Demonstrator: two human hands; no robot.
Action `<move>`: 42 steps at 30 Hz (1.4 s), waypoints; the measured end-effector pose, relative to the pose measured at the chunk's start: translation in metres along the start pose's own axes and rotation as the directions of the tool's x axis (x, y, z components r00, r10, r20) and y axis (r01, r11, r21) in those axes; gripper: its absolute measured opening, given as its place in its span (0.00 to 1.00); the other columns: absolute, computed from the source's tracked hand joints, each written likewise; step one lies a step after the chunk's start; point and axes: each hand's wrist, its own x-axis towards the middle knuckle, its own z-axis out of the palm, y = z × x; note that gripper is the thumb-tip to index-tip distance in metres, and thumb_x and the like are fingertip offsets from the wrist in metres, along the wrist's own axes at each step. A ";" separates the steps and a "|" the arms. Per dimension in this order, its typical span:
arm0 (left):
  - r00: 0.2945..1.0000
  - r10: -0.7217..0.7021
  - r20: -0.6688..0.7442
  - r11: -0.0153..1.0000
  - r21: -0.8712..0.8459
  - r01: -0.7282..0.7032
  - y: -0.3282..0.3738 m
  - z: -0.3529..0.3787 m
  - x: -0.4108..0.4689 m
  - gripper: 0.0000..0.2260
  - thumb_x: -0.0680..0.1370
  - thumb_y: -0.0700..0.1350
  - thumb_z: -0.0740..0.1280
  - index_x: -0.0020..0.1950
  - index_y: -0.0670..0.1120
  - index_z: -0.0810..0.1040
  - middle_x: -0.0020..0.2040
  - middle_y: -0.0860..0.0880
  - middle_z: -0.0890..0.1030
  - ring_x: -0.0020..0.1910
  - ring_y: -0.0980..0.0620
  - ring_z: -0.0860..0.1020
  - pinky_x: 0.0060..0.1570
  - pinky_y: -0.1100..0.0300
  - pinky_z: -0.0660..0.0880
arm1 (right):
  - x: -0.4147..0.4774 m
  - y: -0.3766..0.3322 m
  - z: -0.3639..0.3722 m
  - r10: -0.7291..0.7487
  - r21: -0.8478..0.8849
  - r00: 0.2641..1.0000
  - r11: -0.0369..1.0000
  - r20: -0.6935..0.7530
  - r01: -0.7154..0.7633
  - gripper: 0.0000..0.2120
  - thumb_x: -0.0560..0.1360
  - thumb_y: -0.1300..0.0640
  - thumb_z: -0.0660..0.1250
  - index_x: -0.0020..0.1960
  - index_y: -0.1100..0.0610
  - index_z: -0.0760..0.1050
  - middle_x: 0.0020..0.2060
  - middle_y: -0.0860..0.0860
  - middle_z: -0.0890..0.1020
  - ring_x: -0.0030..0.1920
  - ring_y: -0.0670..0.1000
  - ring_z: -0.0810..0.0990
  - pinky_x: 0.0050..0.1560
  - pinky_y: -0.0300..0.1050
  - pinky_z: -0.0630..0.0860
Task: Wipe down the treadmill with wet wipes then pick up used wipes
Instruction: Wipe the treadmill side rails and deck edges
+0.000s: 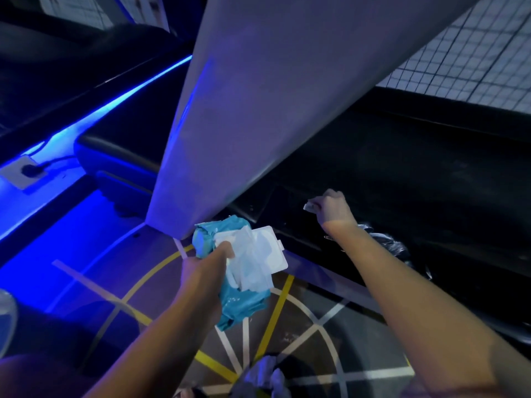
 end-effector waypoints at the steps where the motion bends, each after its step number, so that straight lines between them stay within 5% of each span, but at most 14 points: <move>1: 1.000 -0.003 0.000 1.000 0.007 0.003 0.001 0.000 -0.001 0.11 0.81 0.40 0.67 0.63 0.41 0.76 0.51 0.38 0.85 0.44 0.38 0.85 0.24 0.55 0.79 | 0.000 0.003 -0.006 0.021 -0.025 0.999 0.999 0.036 -0.020 0.12 0.80 0.50 0.68 0.58 0.54 0.85 0.53 0.59 0.80 0.56 0.62 0.76 0.56 0.46 0.73; 7: 1.000 0.001 -0.020 0.999 0.040 0.000 0.001 0.006 0.002 0.14 0.81 0.43 0.69 0.67 0.44 0.76 0.53 0.40 0.85 0.47 0.38 0.86 0.34 0.53 0.82 | -0.014 0.005 -0.043 0.103 0.046 0.936 0.991 0.336 -0.125 0.08 0.72 0.52 0.77 0.36 0.50 0.82 0.33 0.47 0.82 0.36 0.46 0.79 0.34 0.36 0.71; 10: 1.000 -0.019 0.004 0.998 0.065 0.019 0.000 0.010 0.000 0.12 0.81 0.43 0.69 0.64 0.44 0.76 0.52 0.40 0.85 0.45 0.38 0.86 0.33 0.54 0.82 | -0.014 -0.003 -0.028 0.013 0.085 0.966 0.996 0.260 -0.036 0.01 0.73 0.55 0.75 0.43 0.52 0.86 0.38 0.50 0.83 0.41 0.49 0.81 0.38 0.35 0.71; 12: 1.000 -0.021 0.010 0.997 0.080 0.021 -0.002 0.013 -0.001 0.10 0.81 0.42 0.69 0.62 0.43 0.76 0.50 0.39 0.86 0.43 0.39 0.86 0.29 0.55 0.81 | -0.007 -0.006 -0.012 -0.051 0.072 0.991 0.996 0.123 0.042 0.06 0.75 0.56 0.74 0.50 0.56 0.87 0.46 0.55 0.83 0.49 0.54 0.81 0.46 0.37 0.71; 16: 1.000 -0.014 0.000 0.997 0.071 0.014 -0.004 0.015 0.000 0.11 0.80 0.41 0.69 0.62 0.43 0.77 0.50 0.39 0.86 0.44 0.38 0.86 0.32 0.53 0.82 | 0.009 0.002 0.004 -0.054 0.116 0.998 0.992 -0.008 0.055 0.09 0.77 0.54 0.73 0.53 0.58 0.86 0.50 0.59 0.81 0.53 0.61 0.80 0.57 0.49 0.76; 20: 1.000 -0.002 -0.015 1.000 0.025 0.003 -0.004 0.022 0.003 0.11 0.78 0.43 0.72 0.59 0.45 0.78 0.51 0.40 0.86 0.47 0.36 0.85 0.46 0.44 0.83 | 0.007 0.025 -0.010 0.019 -0.001 1.000 1.000 0.019 -0.019 0.14 0.79 0.49 0.69 0.54 0.58 0.86 0.51 0.60 0.83 0.54 0.62 0.80 0.55 0.50 0.77; 24: 0.997 0.054 -0.056 0.999 -0.002 -0.055 -0.012 0.034 0.026 0.25 0.61 0.50 0.75 0.56 0.47 0.80 0.50 0.41 0.86 0.47 0.34 0.85 0.51 0.32 0.80 | -0.018 0.050 -0.045 0.021 -0.008 0.989 1.000 0.147 -0.020 0.09 0.78 0.54 0.71 0.53 0.56 0.86 0.52 0.54 0.85 0.53 0.55 0.83 0.51 0.42 0.75; 27: 0.997 0.060 -0.039 0.998 -0.018 -0.061 -0.009 0.051 0.014 0.23 0.64 0.47 0.75 0.57 0.44 0.79 0.51 0.39 0.85 0.48 0.34 0.85 0.50 0.30 0.80 | -0.041 0.054 -0.066 -0.066 0.013 0.967 0.998 0.245 0.065 0.07 0.75 0.56 0.74 0.50 0.57 0.87 0.48 0.51 0.84 0.49 0.51 0.82 0.50 0.38 0.74; 32: 0.999 0.041 -0.012 0.999 -0.019 -0.042 -0.013 0.063 -0.002 0.19 0.71 0.44 0.74 0.60 0.41 0.77 0.52 0.37 0.85 0.46 0.33 0.85 0.50 0.30 0.80 | -0.053 0.049 -0.073 -0.300 0.093 0.887 0.954 0.350 0.285 0.07 0.71 0.60 0.77 0.48 0.55 0.87 0.45 0.46 0.82 0.47 0.43 0.80 0.53 0.32 0.71; 36: 1.000 0.007 -0.020 1.000 -0.011 -0.008 -0.018 0.057 -0.007 0.14 0.76 0.42 0.72 0.60 0.42 0.78 0.51 0.38 0.86 0.45 0.34 0.86 0.47 0.35 0.82 | -0.046 0.035 -0.047 -0.364 0.203 0.911 0.924 0.196 0.325 0.09 0.70 0.67 0.75 0.48 0.58 0.87 0.44 0.51 0.83 0.45 0.47 0.82 0.51 0.29 0.73; 39: 0.997 0.019 -0.074 0.999 -0.032 -0.021 -0.018 0.048 -0.005 0.09 0.78 0.40 0.70 0.57 0.43 0.78 0.51 0.39 0.85 0.46 0.37 0.85 0.41 0.47 0.82 | -0.032 0.030 -0.028 -0.296 0.171 0.951 0.945 0.093 0.278 0.12 0.73 0.69 0.70 0.52 0.60 0.87 0.48 0.56 0.84 0.49 0.56 0.83 0.55 0.41 0.76; 42: 0.993 0.026 -0.112 0.997 -0.065 -0.034 -0.015 0.041 -0.001 0.11 0.79 0.40 0.71 0.60 0.43 0.76 0.50 0.41 0.83 0.44 0.39 0.83 0.38 0.52 0.78 | -0.023 0.041 -0.027 -0.066 0.089 0.992 0.994 0.112 0.056 0.12 0.76 0.66 0.67 0.56 0.59 0.85 0.53 0.56 0.84 0.54 0.56 0.82 0.57 0.46 0.77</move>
